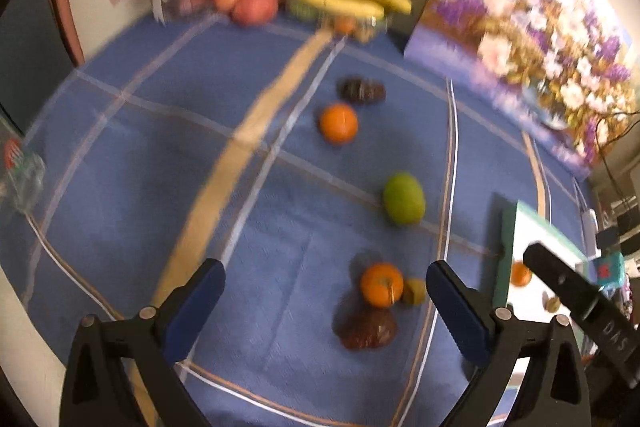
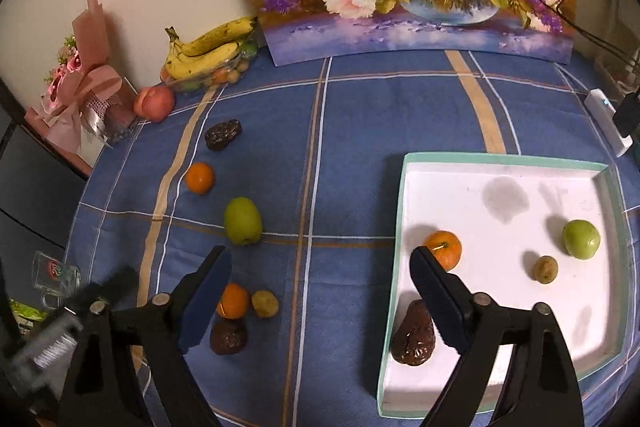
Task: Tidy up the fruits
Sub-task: 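Move both open tools back toward the remaining tangerine, date and small fruit, then grasp the large brown date with the left tool while the right tool grasps a small yellow-brown fruit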
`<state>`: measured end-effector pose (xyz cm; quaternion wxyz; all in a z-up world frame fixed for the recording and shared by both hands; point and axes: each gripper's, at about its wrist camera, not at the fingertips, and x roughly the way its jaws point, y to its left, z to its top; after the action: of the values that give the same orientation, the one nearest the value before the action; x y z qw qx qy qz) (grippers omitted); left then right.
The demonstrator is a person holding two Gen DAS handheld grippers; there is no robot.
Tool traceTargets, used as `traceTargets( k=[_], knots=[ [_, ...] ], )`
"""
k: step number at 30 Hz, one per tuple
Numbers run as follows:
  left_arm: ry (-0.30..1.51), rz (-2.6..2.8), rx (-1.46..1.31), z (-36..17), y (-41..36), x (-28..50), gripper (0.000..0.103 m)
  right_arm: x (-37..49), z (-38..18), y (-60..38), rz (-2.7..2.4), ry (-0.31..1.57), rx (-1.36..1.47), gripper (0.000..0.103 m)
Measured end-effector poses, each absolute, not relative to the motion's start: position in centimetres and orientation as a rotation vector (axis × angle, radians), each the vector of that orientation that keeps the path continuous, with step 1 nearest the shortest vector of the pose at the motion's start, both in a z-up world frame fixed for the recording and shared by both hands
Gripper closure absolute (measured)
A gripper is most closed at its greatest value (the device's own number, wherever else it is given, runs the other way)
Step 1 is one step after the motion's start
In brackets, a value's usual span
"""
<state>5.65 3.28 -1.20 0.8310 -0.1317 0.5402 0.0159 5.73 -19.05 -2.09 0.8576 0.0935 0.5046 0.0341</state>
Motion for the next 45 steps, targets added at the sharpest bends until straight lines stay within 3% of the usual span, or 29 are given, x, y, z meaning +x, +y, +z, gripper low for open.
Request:
traceTargets(
  k=[2,4,6,21,23,39,42,45],
  knots=[
    [1.190,0.030,-0.290,-2.6,3.0,5.6,0.006,5.8,-2.7,-19.0,0.081,1.073,0.196,0.017],
    [1.222,0.026,-0.286,-3.7,2.6,5.6,0.007,6.0,-3.6,-18.9,0.096,1.088,0.198,0.030],
    [1.251,0.011,-0.293,-4.5,2.3,5.5,0.007,6.4,-4.6,-18.9,0.119,1.116,0.215,0.035],
    [1.354,-0.114,-0.165,-7.0,-2.5,5.4,0.040,6.8,-6.2,-19.2,0.129,1.159,0.226,0.035],
    [1.369,-0.110,-0.154,-7.5,-3.0,5.7,0.055,6.9,-6.2,-19.1,0.129,1.160,0.220,0.036],
    [1.231,0.022,-0.380,-5.2,3.4,4.3,0.057,7.0,-7.9,-16.5,0.156,1.223,0.153,0.036],
    [1.212,0.059,-0.411,-4.9,5.0,3.9,0.057,6.9,-8.4,-15.2,0.177,1.241,0.118,0.038],
    [1.202,0.073,-0.436,-5.1,6.3,4.2,0.057,6.7,-9.0,-13.8,0.202,1.259,0.082,0.048]
  ],
)
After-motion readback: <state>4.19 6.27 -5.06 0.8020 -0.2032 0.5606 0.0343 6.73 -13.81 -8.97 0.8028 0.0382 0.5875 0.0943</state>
